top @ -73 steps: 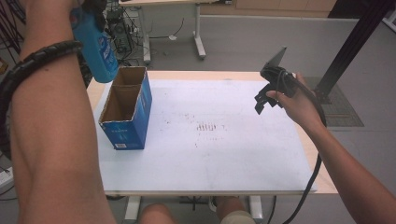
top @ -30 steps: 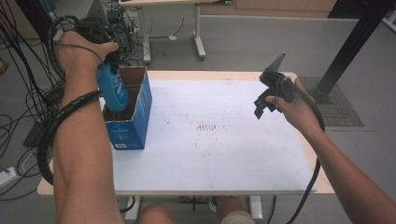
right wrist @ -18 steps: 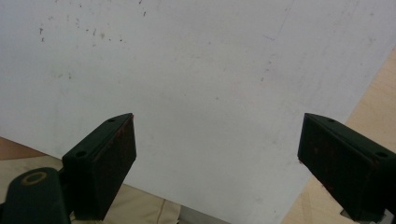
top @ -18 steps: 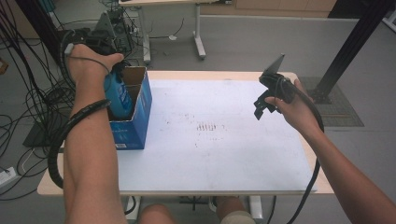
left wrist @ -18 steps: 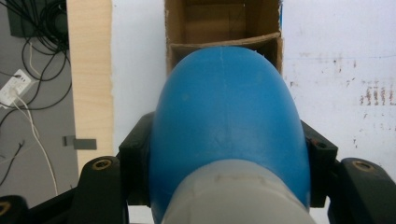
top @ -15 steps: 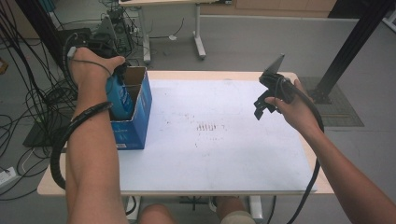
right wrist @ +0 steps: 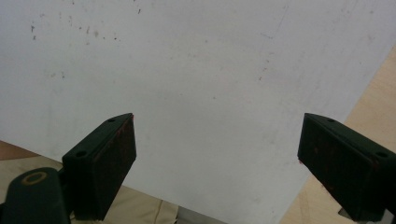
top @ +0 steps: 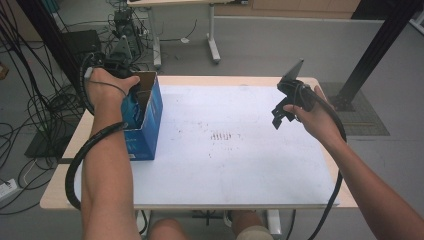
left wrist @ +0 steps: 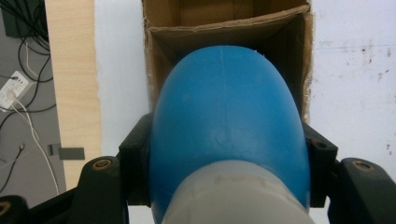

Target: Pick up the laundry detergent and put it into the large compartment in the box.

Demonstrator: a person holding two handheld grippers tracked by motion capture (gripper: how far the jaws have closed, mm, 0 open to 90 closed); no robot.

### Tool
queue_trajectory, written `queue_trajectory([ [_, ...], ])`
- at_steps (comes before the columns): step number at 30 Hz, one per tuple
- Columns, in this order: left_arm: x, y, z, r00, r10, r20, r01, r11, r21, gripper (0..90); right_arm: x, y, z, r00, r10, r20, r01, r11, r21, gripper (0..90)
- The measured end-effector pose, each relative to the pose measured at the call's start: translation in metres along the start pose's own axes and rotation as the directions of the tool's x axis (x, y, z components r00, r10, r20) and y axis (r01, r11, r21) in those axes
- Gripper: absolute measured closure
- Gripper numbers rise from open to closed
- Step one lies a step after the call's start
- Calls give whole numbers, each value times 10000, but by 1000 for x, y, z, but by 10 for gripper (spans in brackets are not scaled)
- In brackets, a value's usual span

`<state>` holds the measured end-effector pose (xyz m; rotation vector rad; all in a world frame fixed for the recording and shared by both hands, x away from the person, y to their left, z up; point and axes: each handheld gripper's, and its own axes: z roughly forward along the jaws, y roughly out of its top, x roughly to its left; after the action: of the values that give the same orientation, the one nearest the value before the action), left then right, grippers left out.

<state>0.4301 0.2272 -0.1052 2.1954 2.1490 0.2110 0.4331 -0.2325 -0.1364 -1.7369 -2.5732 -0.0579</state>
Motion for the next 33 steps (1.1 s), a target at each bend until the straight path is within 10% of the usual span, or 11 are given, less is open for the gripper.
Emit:
queue_trajectory([
  [33,-7,-10,51,9977,671,-39,-671,9977,30,378,4,9,16,10000,-20,-66,22,9996,277,113],
])
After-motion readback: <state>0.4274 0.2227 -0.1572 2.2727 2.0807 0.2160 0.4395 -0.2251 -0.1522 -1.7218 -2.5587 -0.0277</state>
